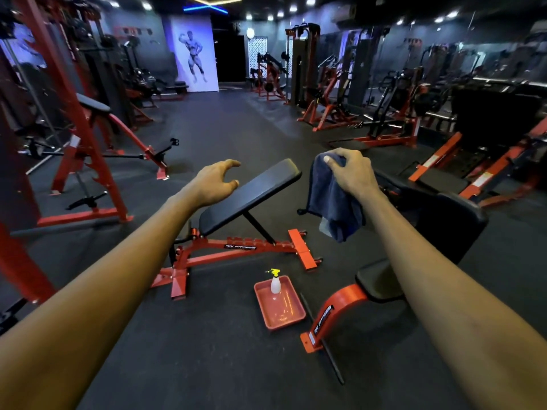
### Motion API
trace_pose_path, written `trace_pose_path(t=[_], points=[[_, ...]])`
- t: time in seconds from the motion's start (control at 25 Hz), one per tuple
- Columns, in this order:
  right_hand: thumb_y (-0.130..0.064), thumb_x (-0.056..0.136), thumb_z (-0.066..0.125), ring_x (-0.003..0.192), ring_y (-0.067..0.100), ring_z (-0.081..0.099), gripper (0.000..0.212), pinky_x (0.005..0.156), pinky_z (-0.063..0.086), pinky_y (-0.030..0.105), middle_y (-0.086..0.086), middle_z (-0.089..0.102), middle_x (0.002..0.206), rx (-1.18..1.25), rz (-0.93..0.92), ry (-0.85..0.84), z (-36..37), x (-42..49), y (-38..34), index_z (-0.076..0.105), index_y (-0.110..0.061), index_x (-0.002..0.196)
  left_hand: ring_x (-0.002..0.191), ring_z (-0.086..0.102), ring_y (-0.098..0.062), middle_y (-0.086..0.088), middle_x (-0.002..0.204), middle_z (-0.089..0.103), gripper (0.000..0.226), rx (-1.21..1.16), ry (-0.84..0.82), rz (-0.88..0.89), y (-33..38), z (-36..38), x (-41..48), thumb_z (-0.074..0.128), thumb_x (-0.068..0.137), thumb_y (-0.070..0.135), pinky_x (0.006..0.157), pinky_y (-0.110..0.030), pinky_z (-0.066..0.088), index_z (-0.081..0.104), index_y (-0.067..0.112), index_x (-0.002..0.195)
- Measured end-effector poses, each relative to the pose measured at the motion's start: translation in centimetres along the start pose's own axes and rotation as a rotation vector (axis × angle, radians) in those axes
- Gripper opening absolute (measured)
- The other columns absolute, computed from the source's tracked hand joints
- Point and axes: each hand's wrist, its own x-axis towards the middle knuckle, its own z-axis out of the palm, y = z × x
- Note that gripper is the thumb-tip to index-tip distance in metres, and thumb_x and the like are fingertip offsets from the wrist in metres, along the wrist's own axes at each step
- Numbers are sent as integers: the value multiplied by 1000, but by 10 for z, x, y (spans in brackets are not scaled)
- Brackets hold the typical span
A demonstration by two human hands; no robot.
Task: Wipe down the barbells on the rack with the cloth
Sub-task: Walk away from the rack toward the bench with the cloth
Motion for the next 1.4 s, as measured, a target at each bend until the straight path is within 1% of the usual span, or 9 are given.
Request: trace_pose_path(t=[0.24, 0.44, 0.64, 0.72, 0.92, 1.04, 1.24, 1.32, 1.4], points=[[-43, 101, 61, 119, 31, 64, 27, 95, 54, 43, 4, 73, 123, 2, 56, -36, 75, 126, 50, 72, -29, 121, 142, 42, -28, -9, 153, 48, 54, -28, -27, -35, -51, 40, 142, 60, 97, 24, 117, -41, 33, 45, 19, 148], [-41, 100, 60, 117, 32, 65, 27, 95, 54, 43, 4, 74, 120, -34, 110, -110, 163, 205, 98, 72, -28, 119, 142, 43, -28, -9, 153, 47, 54, -39, -121, -49, -114, 93, 243, 60, 97, 23, 117, -41, 33, 45, 18, 149], [-39, 100, 59, 119, 34, 64, 28, 97, 53, 46, 7, 73, 122, -86, 214, -187, 273, 262, 165, 72, -25, 121, 141, 43, -29, -7, 155, 46, 55, -119, -251, -81, -200, 189, 339, 60, 98, 27, 118, -42, 34, 43, 22, 151], [-36, 101, 60, 120, 34, 63, 30, 99, 51, 43, 10, 71, 125, -108, 264, -209, 320, 275, 196, 71, -22, 125, 137, 48, -30, -9, 151, 50, 55, -155, -314, -108, -228, 236, 367, 61, 97, 22, 114, -40, 37, 45, 19, 150], [-23, 100, 64, 118, 29, 64, 28, 102, 45, 34, 11, 70, 123, -111, 321, -314, 433, 270, 283, 73, -15, 125, 128, 57, -32, -14, 142, 58, 55, -202, -494, -174, -285, 365, 397, 65, 91, 13, 110, -37, 42, 52, 13, 144], [-19, 98, 66, 118, 27, 64, 28, 102, 42, 27, 10, 72, 123, -95, 373, -380, 504, 251, 356, 74, -12, 124, 135, 52, -29, -14, 147, 54, 57, -235, -606, -236, -321, 458, 397, 65, 92, 13, 115, -37, 38, 49, 11, 146], [-14, 93, 68, 118, 23, 63, 32, 99, 37, 17, 7, 71, 125, -72, 441, -413, 626, 197, 488, 73, -14, 125, 139, 47, -29, -13, 152, 48, 61, -273, -690, -315, -374, 624, 383, 64, 92, 18, 117, -43, 36, 46, 14, 150], [-10, 91, 68, 118, 25, 63, 32, 100, 40, 21, 9, 70, 124, -54, 462, -424, 664, 169, 528, 74, -11, 123, 135, 51, -30, -12, 148, 52, 66, -286, -727, -345, -389, 678, 372, 59, 85, 28, 115, -46, 39, 48, 14, 148], [-8, 91, 68, 118, 28, 62, 33, 103, 44, 31, 12, 70, 124, -49, 469, -461, 713, 141, 583, 73, -9, 124, 130, 56, -30, -11, 143, 57, 67, -314, -746, -361, -410, 748, 360, 52, 79, 33, 112, -45, 43, 51, 17, 145]])
